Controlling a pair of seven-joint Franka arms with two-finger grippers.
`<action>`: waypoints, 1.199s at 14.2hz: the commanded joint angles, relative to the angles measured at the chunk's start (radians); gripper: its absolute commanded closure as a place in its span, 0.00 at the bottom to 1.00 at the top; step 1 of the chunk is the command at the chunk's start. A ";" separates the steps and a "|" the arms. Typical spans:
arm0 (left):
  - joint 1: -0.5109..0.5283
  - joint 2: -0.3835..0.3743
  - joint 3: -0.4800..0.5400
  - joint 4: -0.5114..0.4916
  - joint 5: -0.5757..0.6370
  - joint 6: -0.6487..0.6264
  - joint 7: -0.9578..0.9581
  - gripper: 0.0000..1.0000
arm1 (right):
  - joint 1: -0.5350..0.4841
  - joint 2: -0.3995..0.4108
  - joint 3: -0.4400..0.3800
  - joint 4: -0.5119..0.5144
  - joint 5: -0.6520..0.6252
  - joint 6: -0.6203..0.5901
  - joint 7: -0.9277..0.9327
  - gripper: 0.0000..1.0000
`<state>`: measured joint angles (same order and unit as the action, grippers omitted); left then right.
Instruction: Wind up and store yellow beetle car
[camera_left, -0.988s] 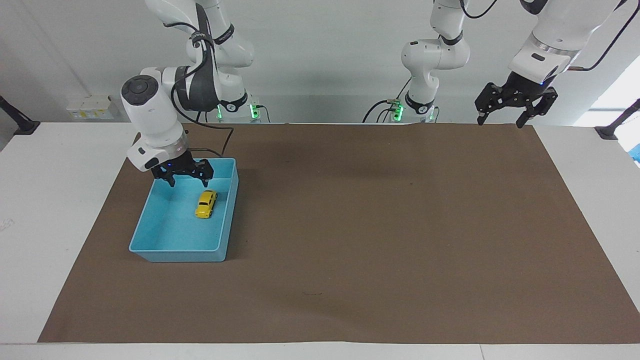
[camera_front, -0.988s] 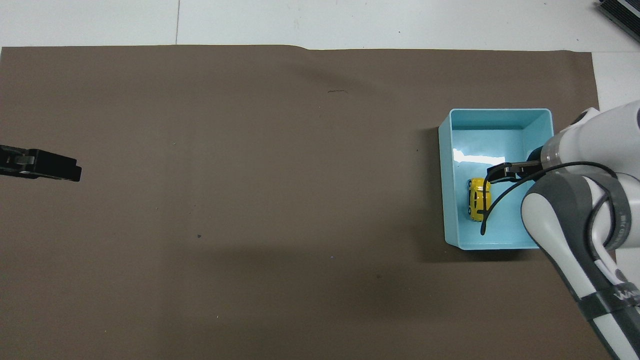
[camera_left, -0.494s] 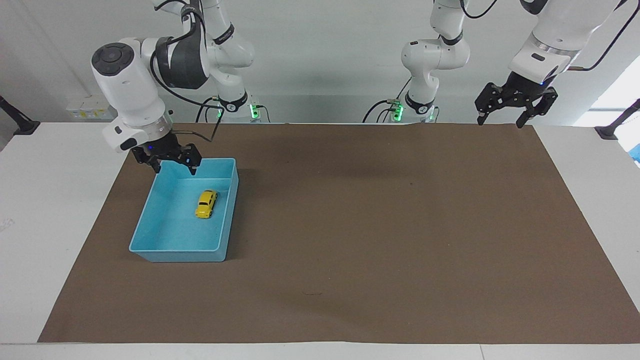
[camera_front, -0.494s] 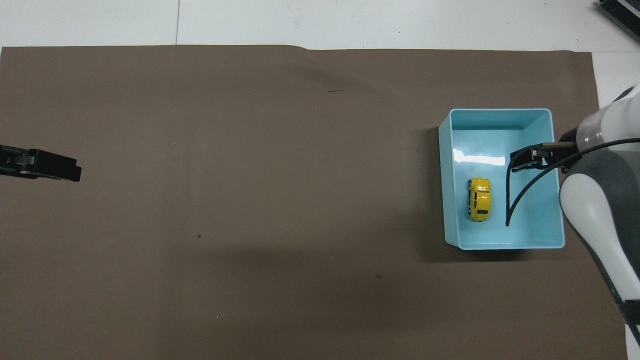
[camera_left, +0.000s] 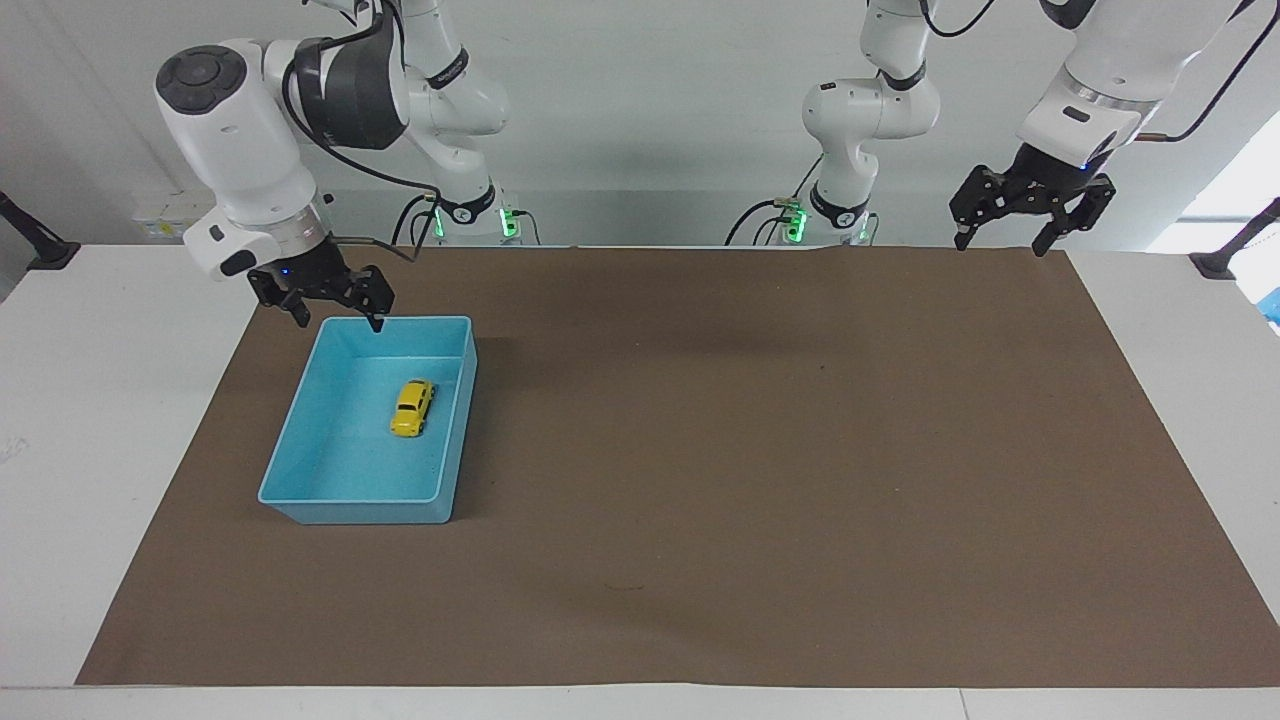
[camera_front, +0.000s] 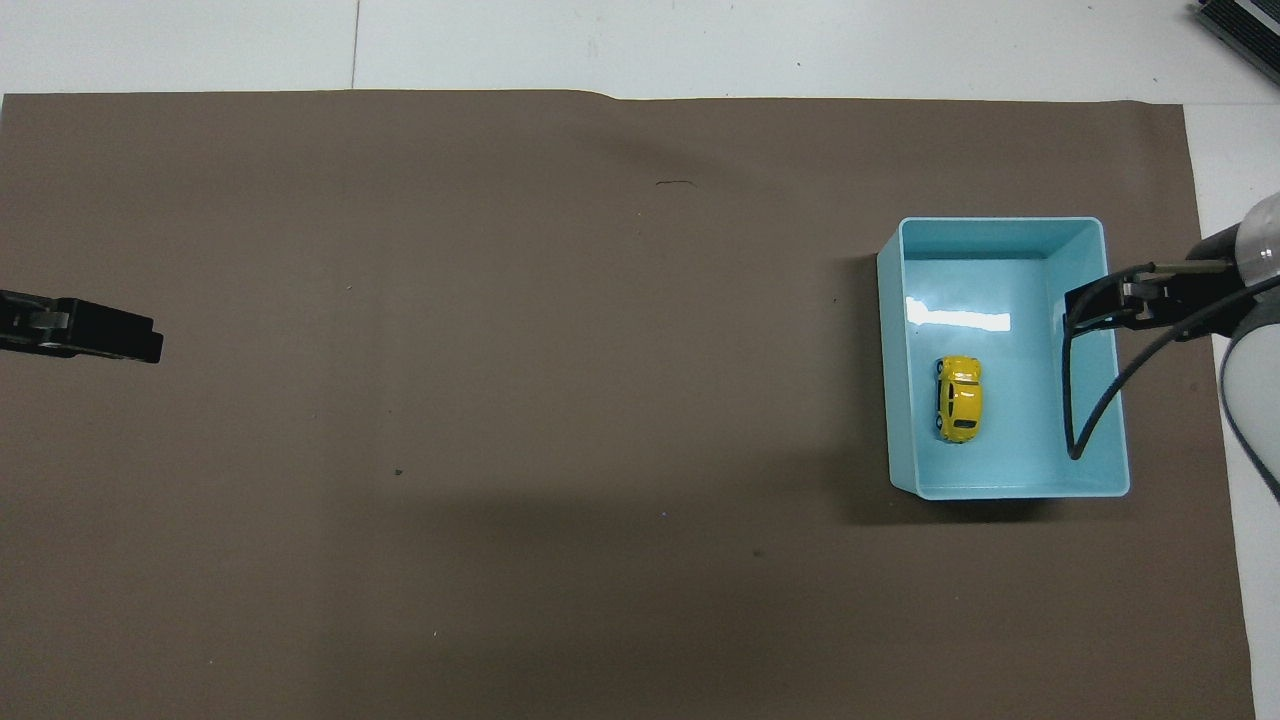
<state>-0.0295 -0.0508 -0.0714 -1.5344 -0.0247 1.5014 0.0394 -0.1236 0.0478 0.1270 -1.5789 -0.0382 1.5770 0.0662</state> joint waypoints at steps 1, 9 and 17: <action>0.019 -0.015 -0.008 -0.010 -0.012 -0.007 0.008 0.00 | -0.008 0.024 0.006 0.081 0.015 -0.078 0.006 0.00; 0.019 -0.015 -0.008 -0.010 -0.012 -0.007 0.008 0.00 | -0.002 0.014 0.007 0.065 0.023 -0.057 0.007 0.00; 0.019 -0.015 -0.008 -0.010 -0.012 -0.007 0.008 0.00 | -0.002 0.012 0.008 0.063 0.024 -0.057 0.009 0.00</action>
<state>-0.0295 -0.0508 -0.0714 -1.5344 -0.0247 1.5014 0.0394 -0.1213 0.0524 0.1289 -1.5306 -0.0272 1.5329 0.0662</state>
